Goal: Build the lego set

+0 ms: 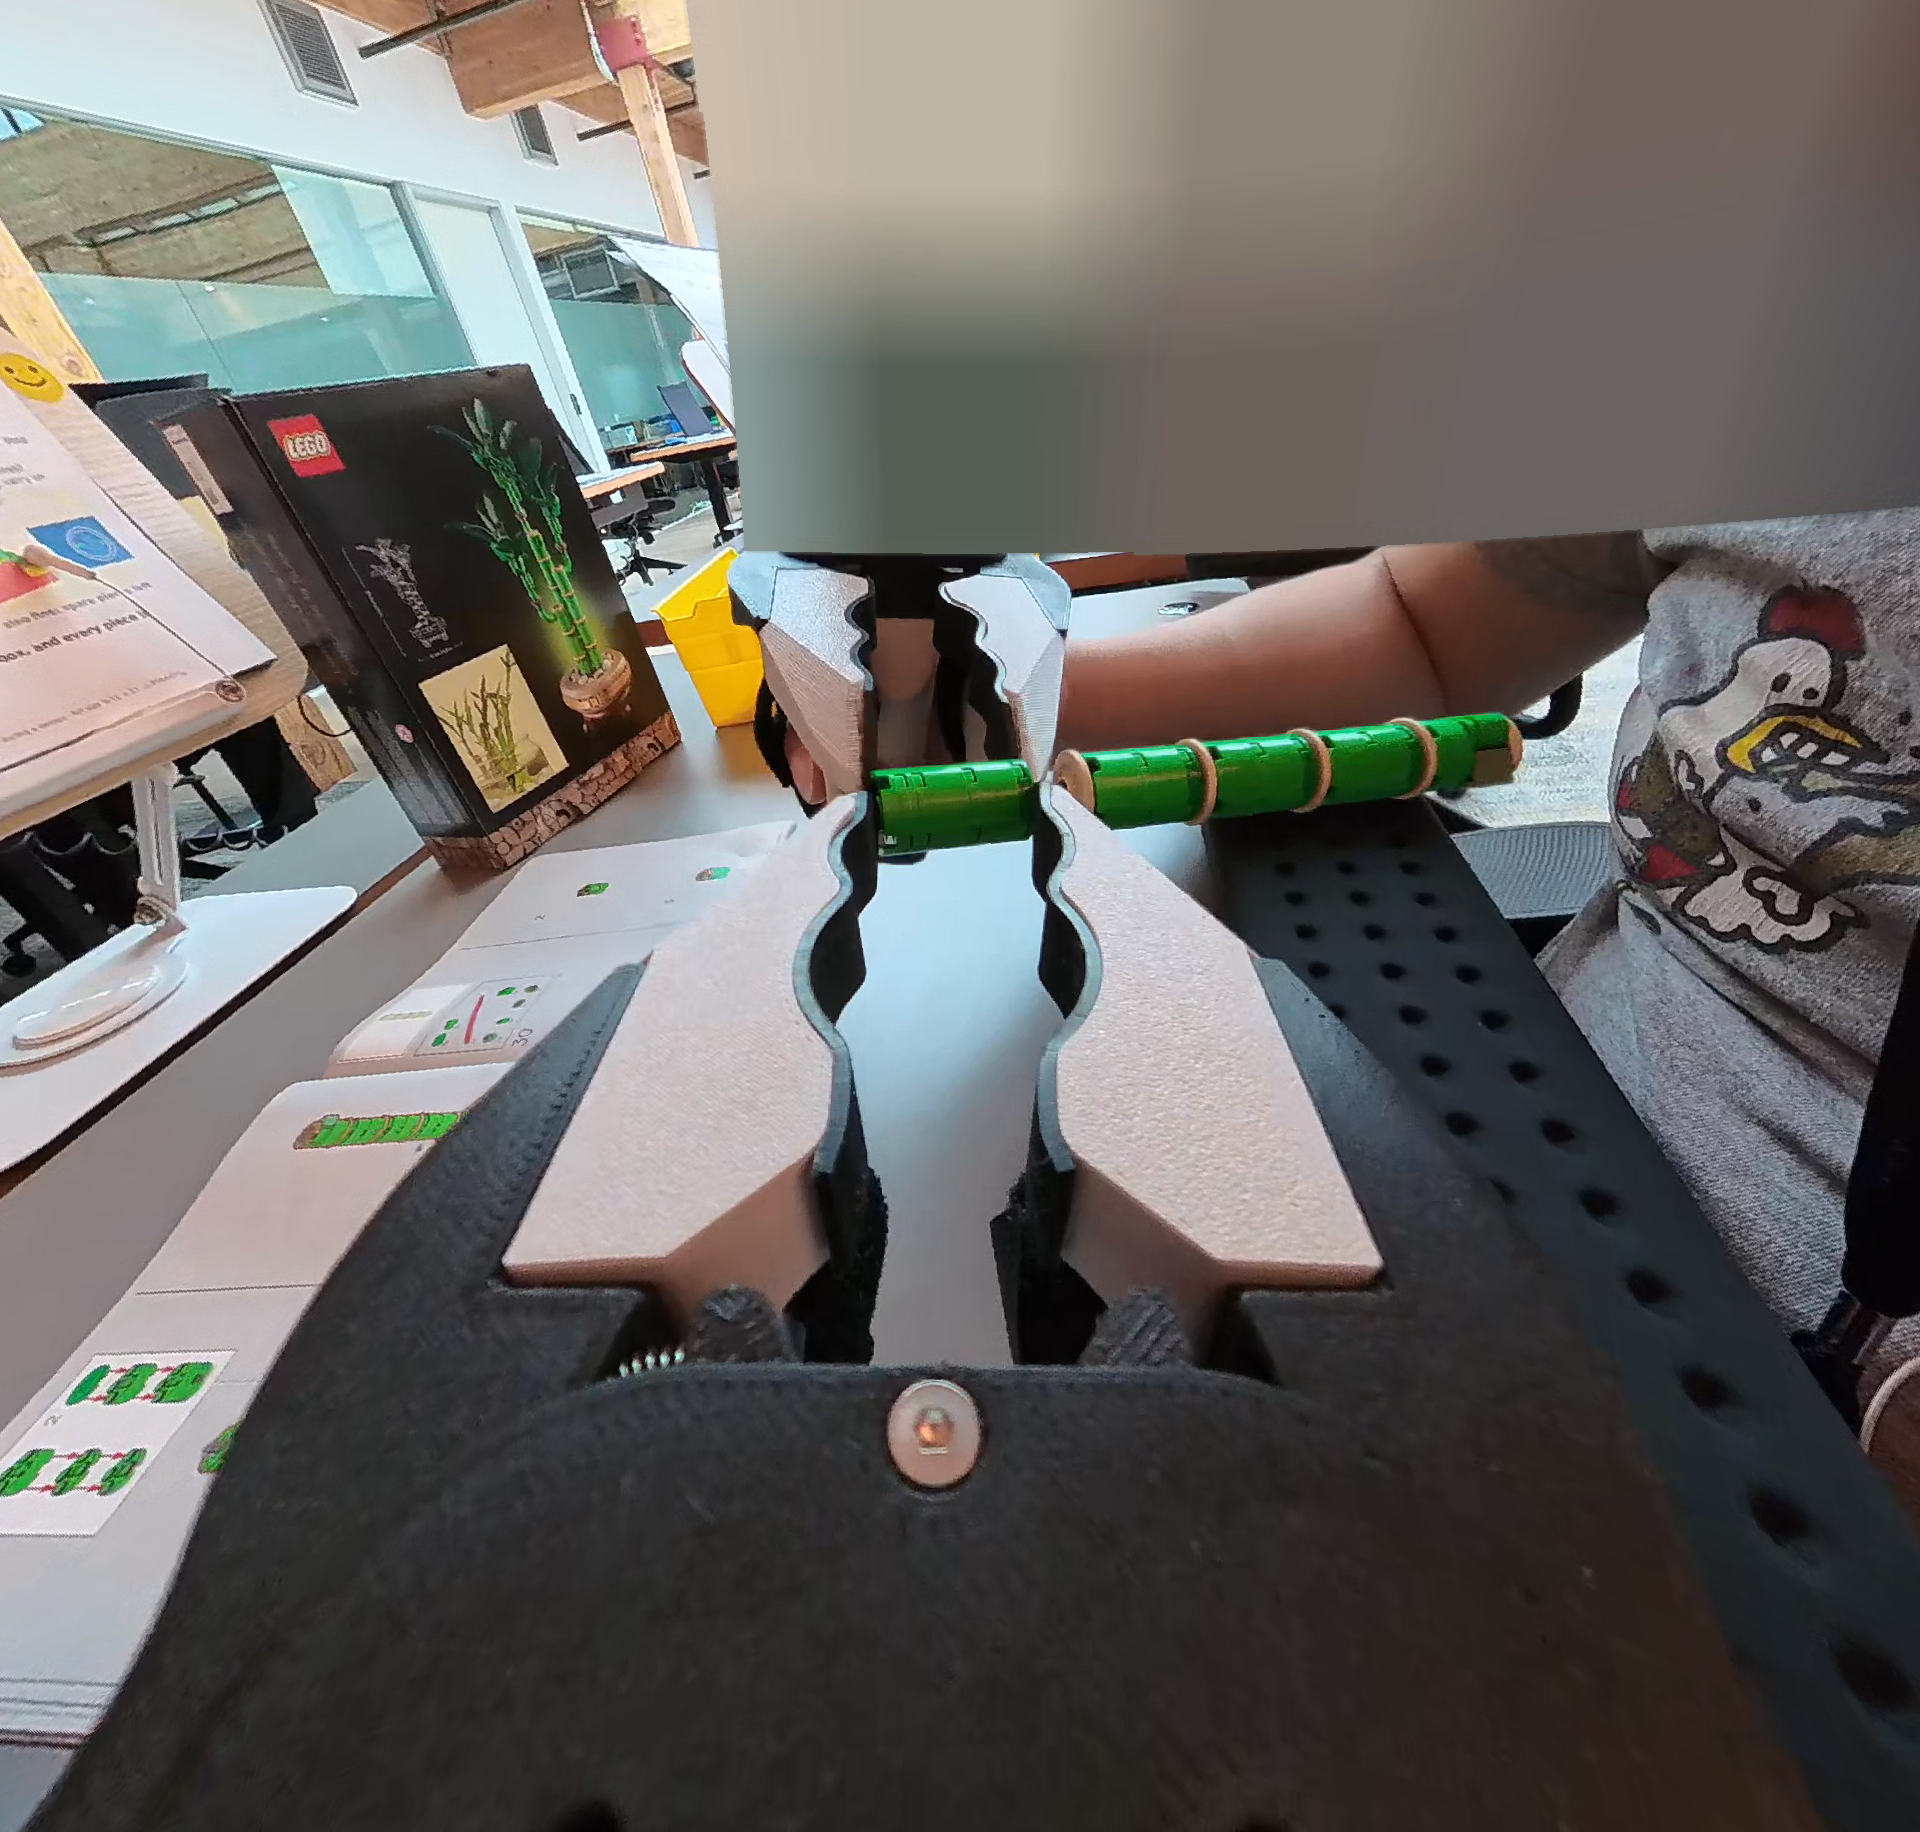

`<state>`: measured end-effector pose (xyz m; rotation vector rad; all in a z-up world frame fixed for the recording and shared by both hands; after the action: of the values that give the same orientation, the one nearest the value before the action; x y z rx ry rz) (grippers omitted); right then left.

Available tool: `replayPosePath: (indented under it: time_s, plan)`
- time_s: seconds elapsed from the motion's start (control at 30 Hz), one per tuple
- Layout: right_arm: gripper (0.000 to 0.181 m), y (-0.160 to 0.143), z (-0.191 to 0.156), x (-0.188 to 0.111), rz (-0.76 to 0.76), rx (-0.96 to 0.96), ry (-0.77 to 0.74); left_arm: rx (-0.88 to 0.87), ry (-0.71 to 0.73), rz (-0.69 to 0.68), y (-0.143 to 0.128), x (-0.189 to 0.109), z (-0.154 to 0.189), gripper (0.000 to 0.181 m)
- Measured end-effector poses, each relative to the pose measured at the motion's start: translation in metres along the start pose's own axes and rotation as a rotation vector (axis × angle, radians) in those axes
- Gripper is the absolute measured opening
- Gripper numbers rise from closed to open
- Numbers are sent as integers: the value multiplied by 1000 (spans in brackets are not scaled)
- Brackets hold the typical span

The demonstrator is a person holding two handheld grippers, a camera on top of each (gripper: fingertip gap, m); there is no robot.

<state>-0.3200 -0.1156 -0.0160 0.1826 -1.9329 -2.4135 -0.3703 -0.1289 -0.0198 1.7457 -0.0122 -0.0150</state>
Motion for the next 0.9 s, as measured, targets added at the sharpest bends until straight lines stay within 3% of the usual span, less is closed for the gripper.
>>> replayPosePath:
  time_s: [0.17, 0.33, 0.43, 0.63, 0.9]
  plan:
    - [43, -7, 17, -9, -2, 161, -35, 74, 80, -16, 4, -1, -7, 28]
    - [44, -16, 35, -16, 68, 588, 55, 249, 253, -219, -14, -15, -24, 28]
    - [47, -39, 36, -5, -58, 767, 65, 316, 387, -281, -15, -25, -38, 28]
    - [49, -46, 36, 7, -122, 714, -25, 328, 550, -334, -19, -38, -58, 29]
    - [58, -45, 43, -4, -157, 466, -214, 178, 708, -302, -25, -52, -79, 29]
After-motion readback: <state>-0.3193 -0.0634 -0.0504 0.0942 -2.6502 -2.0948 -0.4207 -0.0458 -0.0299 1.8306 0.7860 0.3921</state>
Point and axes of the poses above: each gripper's, where its closed fingertips meet, x out along the fingers, y out of its top, z = x × y across the jaws, the point moved 3 cm from there along -x, back along the fingers, and after that the axes turned 6 degrees about -y, right-handed, at the moved point
